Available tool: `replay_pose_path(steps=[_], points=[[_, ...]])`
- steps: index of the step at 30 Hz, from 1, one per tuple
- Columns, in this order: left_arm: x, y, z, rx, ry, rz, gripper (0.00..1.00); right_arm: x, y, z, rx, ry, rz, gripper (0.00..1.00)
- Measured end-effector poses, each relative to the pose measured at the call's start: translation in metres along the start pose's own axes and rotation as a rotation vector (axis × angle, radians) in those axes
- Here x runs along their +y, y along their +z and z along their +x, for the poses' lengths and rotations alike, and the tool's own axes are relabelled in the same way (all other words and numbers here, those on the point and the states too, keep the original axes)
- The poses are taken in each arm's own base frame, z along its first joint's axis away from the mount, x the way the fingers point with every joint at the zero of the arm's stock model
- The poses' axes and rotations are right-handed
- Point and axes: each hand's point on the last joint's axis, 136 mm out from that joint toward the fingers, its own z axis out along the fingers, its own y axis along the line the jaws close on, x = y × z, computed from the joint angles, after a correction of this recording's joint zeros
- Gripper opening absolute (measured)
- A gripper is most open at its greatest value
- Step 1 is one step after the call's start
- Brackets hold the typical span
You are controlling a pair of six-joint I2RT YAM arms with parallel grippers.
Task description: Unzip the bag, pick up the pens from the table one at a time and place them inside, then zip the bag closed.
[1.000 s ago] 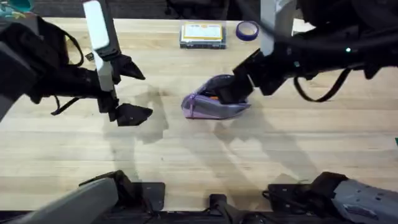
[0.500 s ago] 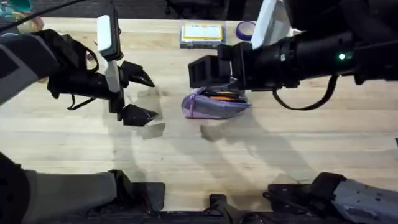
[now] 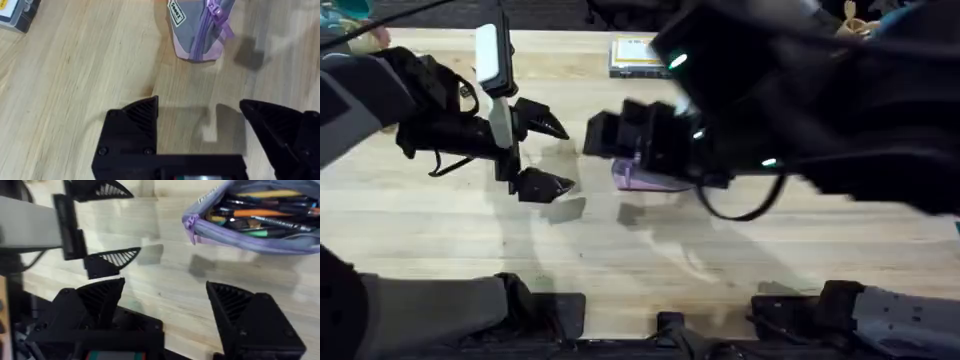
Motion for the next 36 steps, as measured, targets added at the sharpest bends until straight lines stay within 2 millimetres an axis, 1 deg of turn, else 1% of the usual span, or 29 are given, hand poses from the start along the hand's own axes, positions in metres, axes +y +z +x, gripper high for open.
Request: replay_pose_path(steps=[5,9,14,18,23,26,29,31,36], points=[[0.000,0.000,0.000,0.000,0.000,0.000,0.993,-0.003,0.028,0.013,0.031,-0.007,0.073,0.997],[0.000,0.000,0.000,0.000,0.001,0.000,0.993,-0.002,0.047,0.014,0.035,0.000,0.097,0.997],[0.000,0.000,0.000,0.000,0.002,0.000,0.993,0.005,0.069,0.011,0.013,0.020,0.094,0.998],[0.000,0.000,0.000,0.000,0.002,0.000,0.994,0.005,0.090,0.010,0.003,0.032,0.110,0.998],[0.000,0.000,0.000,0.000,0.002,0.000,0.993,-0.001,0.114,0.012,0.010,0.044,0.146,0.995],[0.000,0.000,0.000,0.000,0.002,0.000,0.993,-0.007,0.125,0.006,-0.006,0.059,0.167,0.994],[0.000,0.000,0.000,0.000,0.002,0.000,0.993,-0.014,0.130,-0.004,-0.037,0.078,0.188,0.992],[0.000,0.000,0.000,0.000,0.002,0.000,0.993,-0.017,0.131,-0.009,-0.050,0.089,0.195,0.954],[0.000,0.000,0.000,0.000,0.002,0.000,0.993,-0.023,0.131,-0.019,-0.078,0.111,0.209,0.724]])
